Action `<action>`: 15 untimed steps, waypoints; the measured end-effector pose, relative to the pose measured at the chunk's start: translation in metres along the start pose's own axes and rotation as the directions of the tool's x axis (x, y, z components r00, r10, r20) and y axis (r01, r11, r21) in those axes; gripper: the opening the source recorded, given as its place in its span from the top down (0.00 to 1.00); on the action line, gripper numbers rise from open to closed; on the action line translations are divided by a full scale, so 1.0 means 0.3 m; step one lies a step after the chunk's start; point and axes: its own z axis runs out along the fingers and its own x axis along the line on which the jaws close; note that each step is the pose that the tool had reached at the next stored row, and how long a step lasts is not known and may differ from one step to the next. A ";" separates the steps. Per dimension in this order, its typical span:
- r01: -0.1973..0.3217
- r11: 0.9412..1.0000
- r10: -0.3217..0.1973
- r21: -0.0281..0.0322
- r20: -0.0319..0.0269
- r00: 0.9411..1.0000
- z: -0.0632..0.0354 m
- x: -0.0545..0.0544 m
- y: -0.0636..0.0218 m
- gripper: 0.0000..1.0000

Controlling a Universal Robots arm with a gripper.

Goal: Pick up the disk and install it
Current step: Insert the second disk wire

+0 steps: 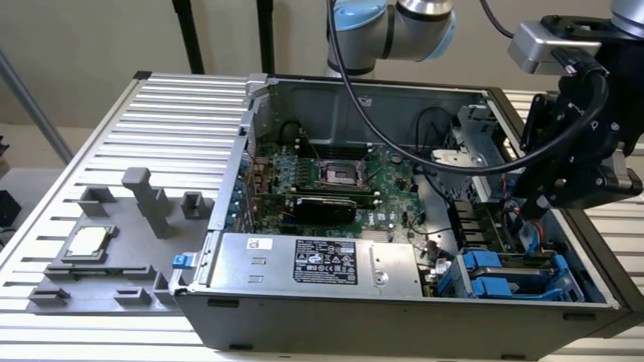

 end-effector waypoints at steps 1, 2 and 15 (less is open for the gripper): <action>-0.001 1.000 0.001 0.000 -0.003 1.000 0.000 -0.005 0.000 0.64; -0.001 1.000 0.001 0.001 -0.006 1.000 0.000 -0.010 0.001 0.64; -0.003 1.000 0.003 0.003 -0.042 0.999 0.020 -0.013 -0.005 0.83</action>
